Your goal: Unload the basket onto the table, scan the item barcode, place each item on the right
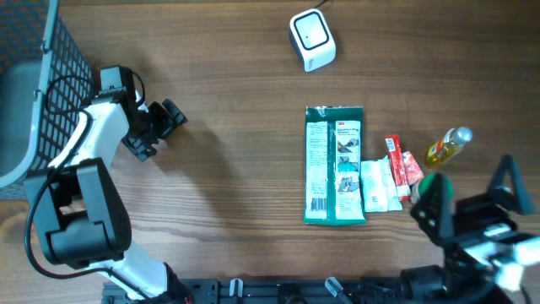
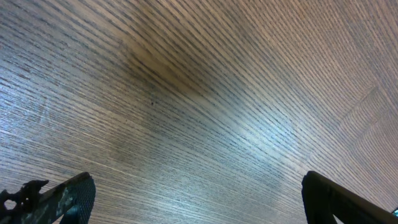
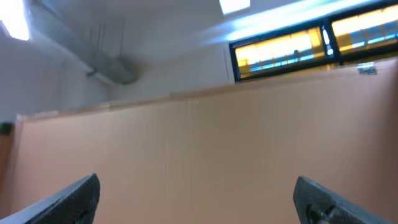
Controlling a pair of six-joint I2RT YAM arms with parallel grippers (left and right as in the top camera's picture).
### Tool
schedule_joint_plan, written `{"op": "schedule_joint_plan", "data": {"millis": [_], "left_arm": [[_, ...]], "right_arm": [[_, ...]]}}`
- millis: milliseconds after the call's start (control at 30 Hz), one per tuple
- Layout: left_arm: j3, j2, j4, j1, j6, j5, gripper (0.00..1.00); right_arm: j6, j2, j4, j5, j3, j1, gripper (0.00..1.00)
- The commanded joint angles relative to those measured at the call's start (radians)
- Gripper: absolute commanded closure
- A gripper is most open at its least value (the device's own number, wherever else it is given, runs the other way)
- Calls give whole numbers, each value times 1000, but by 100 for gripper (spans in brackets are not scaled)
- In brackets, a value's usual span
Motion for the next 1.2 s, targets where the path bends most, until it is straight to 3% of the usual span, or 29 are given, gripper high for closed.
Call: {"op": "schedule_joint_plan", "data": {"millis": [0, 167, 433, 1167], "left_arm": [[-1, -17, 3, 12, -2, -10, 0], [-1, -17, 3, 12, -2, -10, 0], [-1, -17, 3, 12, -2, -10, 0], [-1, -17, 3, 12, -2, -10, 0]], "right_arm": [[-21, -15, 0, -35, -122, -5, 0], [7, -15, -89, -35, -247, -5, 0], [31, -16, -510, -34, -246, -5, 0], [29, -14, -512, -35, -246, -5, 0]]}}
